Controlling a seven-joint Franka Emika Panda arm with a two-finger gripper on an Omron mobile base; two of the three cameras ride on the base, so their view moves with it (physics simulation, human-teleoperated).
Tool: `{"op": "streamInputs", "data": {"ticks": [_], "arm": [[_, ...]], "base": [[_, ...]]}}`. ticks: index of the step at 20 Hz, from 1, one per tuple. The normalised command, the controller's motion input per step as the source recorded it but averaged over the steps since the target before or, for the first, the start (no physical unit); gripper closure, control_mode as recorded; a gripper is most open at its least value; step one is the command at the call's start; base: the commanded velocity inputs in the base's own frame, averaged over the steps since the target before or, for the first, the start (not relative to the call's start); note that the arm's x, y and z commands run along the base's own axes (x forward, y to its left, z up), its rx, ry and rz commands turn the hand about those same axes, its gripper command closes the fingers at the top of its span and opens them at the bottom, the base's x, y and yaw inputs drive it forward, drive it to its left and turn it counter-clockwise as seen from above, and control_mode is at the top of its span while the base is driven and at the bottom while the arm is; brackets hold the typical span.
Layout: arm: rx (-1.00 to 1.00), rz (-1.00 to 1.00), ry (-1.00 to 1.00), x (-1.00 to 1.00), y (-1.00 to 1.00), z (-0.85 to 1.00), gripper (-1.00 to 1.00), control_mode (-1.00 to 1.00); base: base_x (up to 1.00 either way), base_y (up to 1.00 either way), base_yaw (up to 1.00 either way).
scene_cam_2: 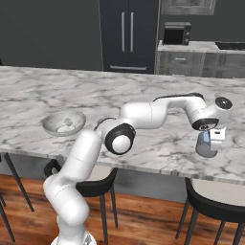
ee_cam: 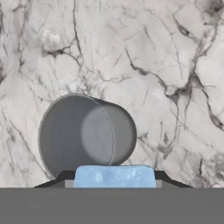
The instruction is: There are four ice cubes in the ice bowl. Place two ice cubes in each glass of water.
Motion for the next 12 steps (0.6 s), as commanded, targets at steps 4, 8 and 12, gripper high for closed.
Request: {"op": "streamInputs", "data": {"ticks": [4, 8, 12], "arm": [[0.0, 0.01, -0.06, 0.23, 0.04, 0.0, 1.0, -1.0], [0.0, 0.01, -0.02, 0.5, 0.01, 0.0, 1.0, -1.0], [0.0, 0.02, 0.0, 0.49, -0.04, -0.04, 1.0, -1.0]], "base": [[0.0, 0.0, 0.0], [0.0, 0.0, 0.0], [0.0, 0.0, 0.0]]}}
